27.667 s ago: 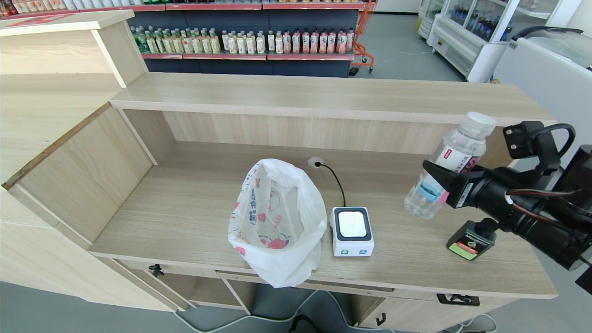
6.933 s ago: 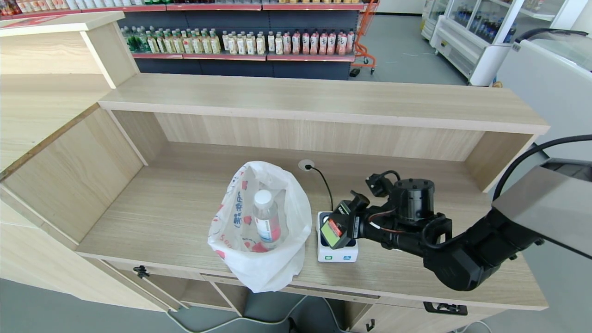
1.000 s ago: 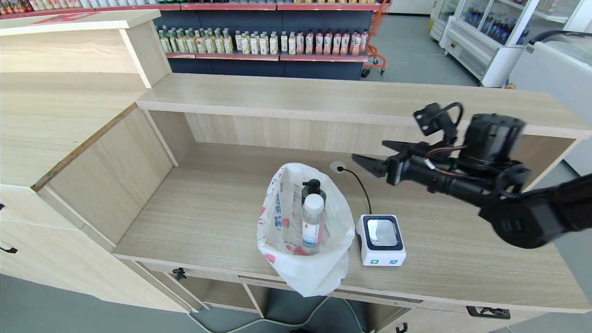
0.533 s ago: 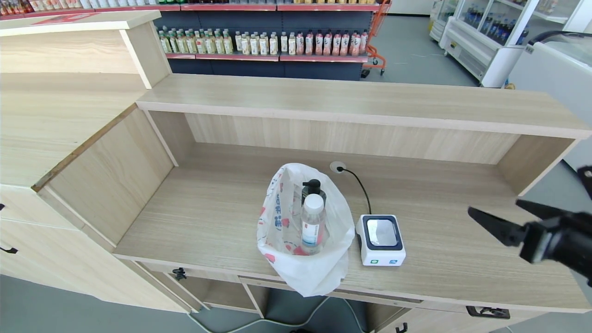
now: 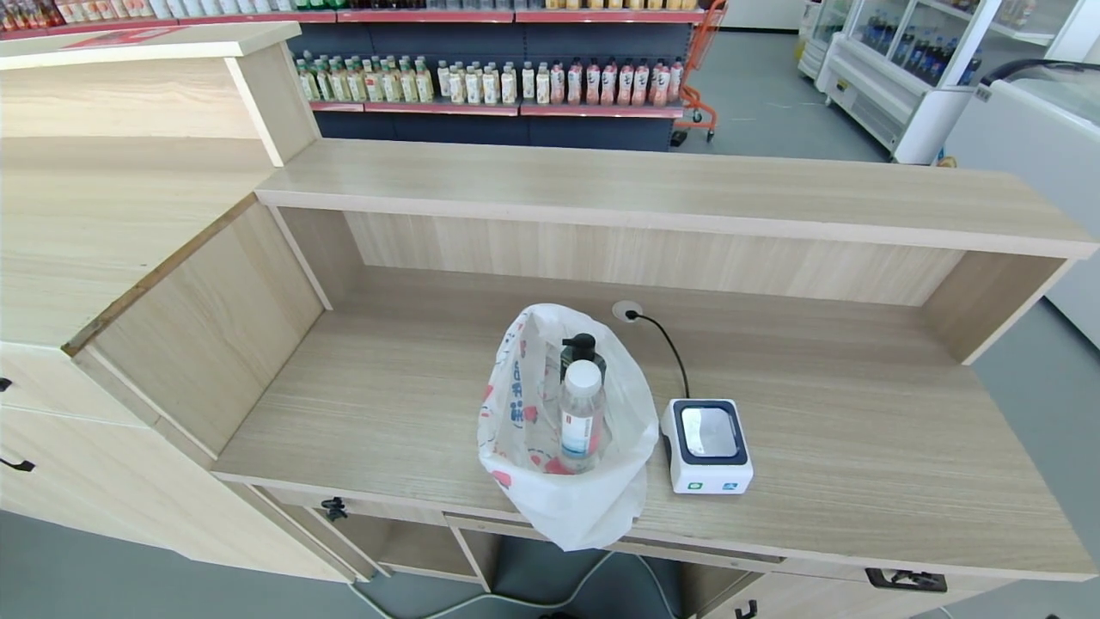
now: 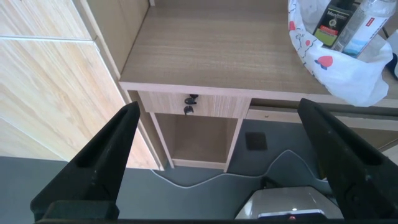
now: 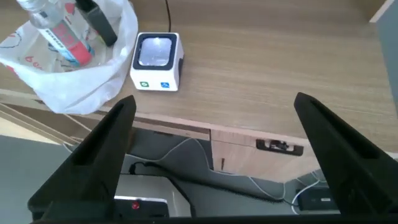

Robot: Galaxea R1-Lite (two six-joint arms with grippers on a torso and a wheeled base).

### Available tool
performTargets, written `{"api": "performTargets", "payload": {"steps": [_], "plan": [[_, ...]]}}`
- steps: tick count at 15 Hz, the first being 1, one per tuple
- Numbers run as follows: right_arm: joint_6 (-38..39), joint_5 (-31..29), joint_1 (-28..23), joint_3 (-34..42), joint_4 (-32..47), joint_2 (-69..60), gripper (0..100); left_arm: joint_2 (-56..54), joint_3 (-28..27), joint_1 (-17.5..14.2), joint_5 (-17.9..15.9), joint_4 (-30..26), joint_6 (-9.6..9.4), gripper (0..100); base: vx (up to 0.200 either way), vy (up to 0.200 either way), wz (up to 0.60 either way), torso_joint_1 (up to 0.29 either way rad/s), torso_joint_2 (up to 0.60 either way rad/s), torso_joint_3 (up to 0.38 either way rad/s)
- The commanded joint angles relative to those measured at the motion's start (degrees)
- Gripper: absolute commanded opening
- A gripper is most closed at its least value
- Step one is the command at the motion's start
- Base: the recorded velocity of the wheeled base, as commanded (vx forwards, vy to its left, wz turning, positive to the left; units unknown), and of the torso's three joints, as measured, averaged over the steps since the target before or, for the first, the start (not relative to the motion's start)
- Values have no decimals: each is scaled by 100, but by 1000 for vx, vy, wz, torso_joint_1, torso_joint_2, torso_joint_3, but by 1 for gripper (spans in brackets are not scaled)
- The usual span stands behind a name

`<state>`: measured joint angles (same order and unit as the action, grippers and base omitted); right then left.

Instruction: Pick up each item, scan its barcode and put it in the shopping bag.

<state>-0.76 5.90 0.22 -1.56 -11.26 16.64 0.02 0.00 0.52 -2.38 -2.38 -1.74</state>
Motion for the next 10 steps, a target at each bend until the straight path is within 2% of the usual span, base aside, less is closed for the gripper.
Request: {"api": "performTargets", "payload": {"steps": [1,4,6,10], "plan": [[-83,333,-13,156,590,-1664,100,-2,0,0,0,0,-1,100,0,0,0,0,0,0],[93,333,-13,156,590,-1664,100,-2,0,0,0,0,-1,100,0,0,0,0,0,0],[489,342,-13,156,599,-1664,100,-2,0,0,0,0,-1,100,0,0,0,0,0,0],[577,333,-13,156,590,-1664,100,-2,0,0,0,0,-1,100,0,0,0,0,0,0]]}}
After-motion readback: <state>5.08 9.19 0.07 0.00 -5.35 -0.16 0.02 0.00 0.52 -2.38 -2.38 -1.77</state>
